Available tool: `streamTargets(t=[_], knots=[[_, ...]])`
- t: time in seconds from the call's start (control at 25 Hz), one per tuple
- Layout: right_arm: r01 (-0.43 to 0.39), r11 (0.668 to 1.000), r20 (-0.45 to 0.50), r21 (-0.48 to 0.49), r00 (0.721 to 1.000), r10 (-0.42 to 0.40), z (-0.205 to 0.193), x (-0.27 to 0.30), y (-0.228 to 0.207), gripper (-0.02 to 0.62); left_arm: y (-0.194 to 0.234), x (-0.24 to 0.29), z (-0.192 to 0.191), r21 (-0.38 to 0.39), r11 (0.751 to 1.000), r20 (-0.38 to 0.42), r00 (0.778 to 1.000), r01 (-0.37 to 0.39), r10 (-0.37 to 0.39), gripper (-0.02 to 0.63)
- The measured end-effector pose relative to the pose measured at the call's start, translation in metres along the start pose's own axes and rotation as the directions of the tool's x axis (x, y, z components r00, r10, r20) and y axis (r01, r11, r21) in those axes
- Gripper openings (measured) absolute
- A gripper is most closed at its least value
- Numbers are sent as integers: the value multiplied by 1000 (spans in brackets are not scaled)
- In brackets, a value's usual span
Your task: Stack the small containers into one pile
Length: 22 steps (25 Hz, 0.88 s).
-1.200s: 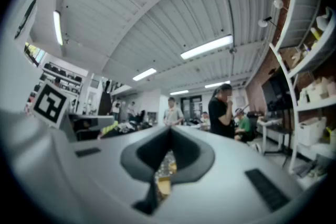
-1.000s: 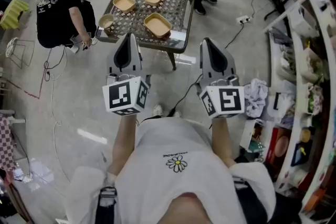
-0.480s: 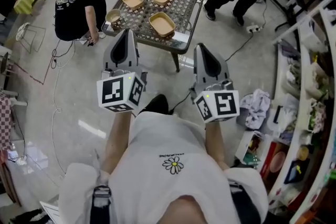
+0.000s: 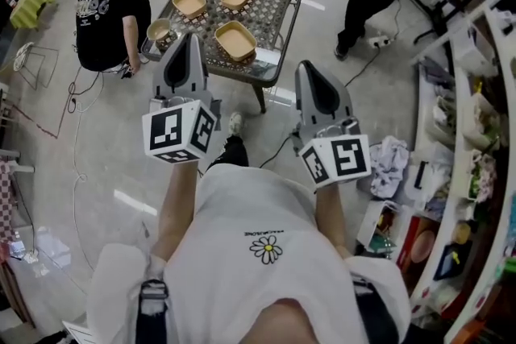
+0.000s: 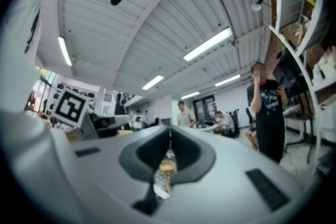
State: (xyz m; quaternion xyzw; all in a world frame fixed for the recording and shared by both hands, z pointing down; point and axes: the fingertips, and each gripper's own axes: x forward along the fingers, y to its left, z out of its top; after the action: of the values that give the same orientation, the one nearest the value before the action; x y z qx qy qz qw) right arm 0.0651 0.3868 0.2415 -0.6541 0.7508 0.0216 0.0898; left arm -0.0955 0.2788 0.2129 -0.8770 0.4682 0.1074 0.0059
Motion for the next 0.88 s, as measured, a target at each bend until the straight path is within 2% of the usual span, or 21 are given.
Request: streamTargets(t=[0.4, 0.64, 0.88], knots=[[13, 999, -71, -30, 997, -15, -29, 100, -24, 34, 55, 103, -26, -24, 999, -2, 1000, 22, -22, 26], [41, 998, -89, -57, 995, -46, -35, 197, -58, 34, 88, 193, -33, -3, 997, 25, 997, 73, -73, 26], [49, 996, -127, -75, 990, -59, -47, 274, -80, 34, 116, 269, -65, -15, 992, -21, 992, 123, -123, 26]])
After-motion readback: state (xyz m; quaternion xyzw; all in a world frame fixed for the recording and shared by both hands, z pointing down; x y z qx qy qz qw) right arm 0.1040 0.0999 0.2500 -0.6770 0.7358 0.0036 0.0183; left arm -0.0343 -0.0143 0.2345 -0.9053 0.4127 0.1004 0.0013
